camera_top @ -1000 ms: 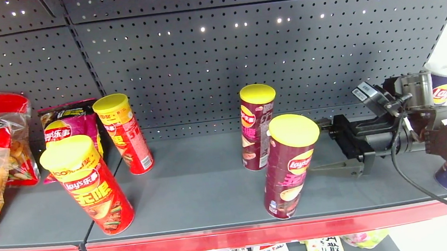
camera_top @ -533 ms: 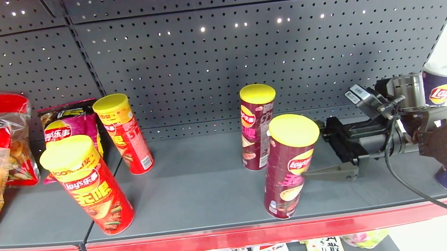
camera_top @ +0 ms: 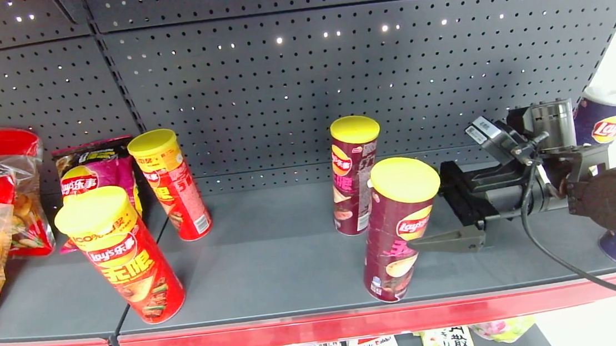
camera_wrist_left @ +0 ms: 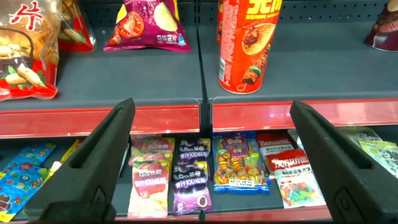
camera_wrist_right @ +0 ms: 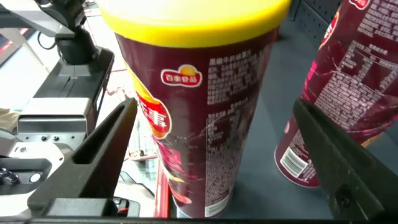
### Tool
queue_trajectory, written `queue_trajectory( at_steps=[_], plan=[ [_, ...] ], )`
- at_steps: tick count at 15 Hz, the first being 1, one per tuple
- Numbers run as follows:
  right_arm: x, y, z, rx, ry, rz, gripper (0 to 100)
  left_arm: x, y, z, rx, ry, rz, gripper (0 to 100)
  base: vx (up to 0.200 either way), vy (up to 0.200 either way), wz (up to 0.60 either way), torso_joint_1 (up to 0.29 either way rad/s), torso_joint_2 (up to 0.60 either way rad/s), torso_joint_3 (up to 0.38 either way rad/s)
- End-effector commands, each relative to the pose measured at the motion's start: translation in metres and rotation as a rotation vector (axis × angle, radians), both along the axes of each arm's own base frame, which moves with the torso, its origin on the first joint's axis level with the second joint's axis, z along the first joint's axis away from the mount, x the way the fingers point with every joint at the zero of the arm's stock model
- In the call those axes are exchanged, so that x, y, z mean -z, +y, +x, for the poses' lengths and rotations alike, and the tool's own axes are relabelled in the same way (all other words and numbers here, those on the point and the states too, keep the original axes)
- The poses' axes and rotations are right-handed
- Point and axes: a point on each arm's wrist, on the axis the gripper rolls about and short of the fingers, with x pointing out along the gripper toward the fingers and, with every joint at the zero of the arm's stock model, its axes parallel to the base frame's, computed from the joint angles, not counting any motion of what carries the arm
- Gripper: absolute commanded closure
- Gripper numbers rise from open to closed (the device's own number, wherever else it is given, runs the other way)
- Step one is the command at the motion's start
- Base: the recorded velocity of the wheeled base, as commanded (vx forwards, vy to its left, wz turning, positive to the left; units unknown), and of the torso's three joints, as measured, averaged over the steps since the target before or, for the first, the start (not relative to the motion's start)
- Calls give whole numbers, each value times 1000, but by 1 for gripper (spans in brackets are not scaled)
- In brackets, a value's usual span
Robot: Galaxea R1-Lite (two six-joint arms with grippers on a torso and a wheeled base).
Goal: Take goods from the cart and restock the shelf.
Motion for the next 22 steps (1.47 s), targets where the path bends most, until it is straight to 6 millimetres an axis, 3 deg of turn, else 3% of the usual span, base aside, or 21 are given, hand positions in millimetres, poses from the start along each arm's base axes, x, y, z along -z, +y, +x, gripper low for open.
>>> queue_trajectory(
  at_steps=[1,3,4,11,22],
  plan=[
    [0,4,-1,-10,0,-1,0,0,0,0,0,1,0,0,0,0,0,0,0,0],
    [2,5,-1,-15,4,-3,0,0,0,0,0,1,0,0,0,0,0,0,0,0],
    [2,6,-1,-16,3,-2,100,0,0,0,0,1,0,0,0,0,0,0,0,0],
    [3,9,-8,-24,-13,-12,100,0,0,0,0,1,0,0,0,0,0,0,0,0],
    [-23,6,-23,109,-92,-40,100,0,0,0,0,1,0,0,0,0,0,0,0,0]
  ],
)
